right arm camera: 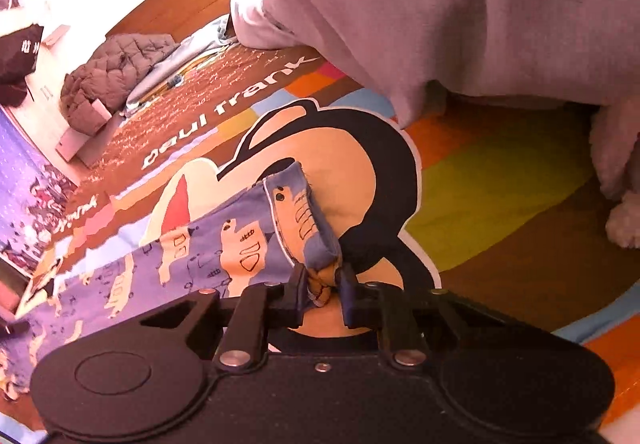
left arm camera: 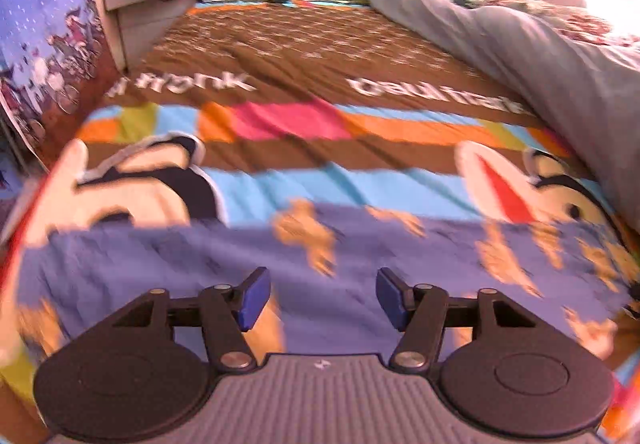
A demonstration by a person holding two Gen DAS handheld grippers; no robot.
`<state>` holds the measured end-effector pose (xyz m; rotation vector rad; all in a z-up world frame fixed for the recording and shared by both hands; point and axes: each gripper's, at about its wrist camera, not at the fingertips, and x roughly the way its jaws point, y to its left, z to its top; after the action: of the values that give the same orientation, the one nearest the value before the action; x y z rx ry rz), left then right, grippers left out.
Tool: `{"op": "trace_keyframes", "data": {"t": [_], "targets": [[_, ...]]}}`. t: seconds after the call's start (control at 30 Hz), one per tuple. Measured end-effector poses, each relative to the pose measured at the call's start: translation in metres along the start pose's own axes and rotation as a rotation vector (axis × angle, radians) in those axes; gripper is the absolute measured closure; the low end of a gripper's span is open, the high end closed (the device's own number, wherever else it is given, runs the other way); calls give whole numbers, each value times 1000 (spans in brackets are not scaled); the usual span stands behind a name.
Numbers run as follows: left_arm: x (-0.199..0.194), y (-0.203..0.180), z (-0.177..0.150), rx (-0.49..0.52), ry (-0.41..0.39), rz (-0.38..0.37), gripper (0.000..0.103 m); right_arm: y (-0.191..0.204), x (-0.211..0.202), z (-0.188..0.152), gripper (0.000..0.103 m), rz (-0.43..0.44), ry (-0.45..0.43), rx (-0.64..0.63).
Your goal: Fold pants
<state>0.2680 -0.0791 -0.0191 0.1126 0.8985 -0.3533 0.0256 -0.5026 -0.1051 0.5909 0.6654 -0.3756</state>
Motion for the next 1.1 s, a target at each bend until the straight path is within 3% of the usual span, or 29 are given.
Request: {"op": "trace_keyframes", "data": {"t": [0.07,0.17,0.23,0.33,0.43,0.47,0.5,0.53,0.67,0.8,0.87,0.97,1.03,1.1], "targets": [[25,11,24,-23,46,32,45,0,6,2,82,-2,31,2],[64,21,53,-57,100,4,46,-5,9,4,80,15,47,29],[88,19,65,15,173,-2,46,-6,9,4,80,21,48,41],[115,12,70,140,256,50,44,-7,8,3,79,25,52,46],[124,10,72,150,277,36,46,-7,8,3,79,24,52,43],[124,9,73,150,275,28,59,-7,8,3,79,23,52,42],[123,7,73,152,269,-12,91,-6,8,3,79,23,52,42],[121,4,72,165,257,-37,94,-7,8,3,79,23,52,43],[106,-27,58,391,156,60,97,-7,8,3,79,25,53,46],[104,-31,55,359,32,147,98,-6,7,3,79,12,44,38],[121,-35,47,341,89,160,97,-2,7,3,79,-3,40,17],[127,-60,31,453,39,280,95,0,9,3,79,-12,46,8],[120,-65,30,458,30,311,85,-2,9,3,79,-6,47,16],[101,-58,32,400,-8,295,59,-4,9,4,78,1,51,28]]}}
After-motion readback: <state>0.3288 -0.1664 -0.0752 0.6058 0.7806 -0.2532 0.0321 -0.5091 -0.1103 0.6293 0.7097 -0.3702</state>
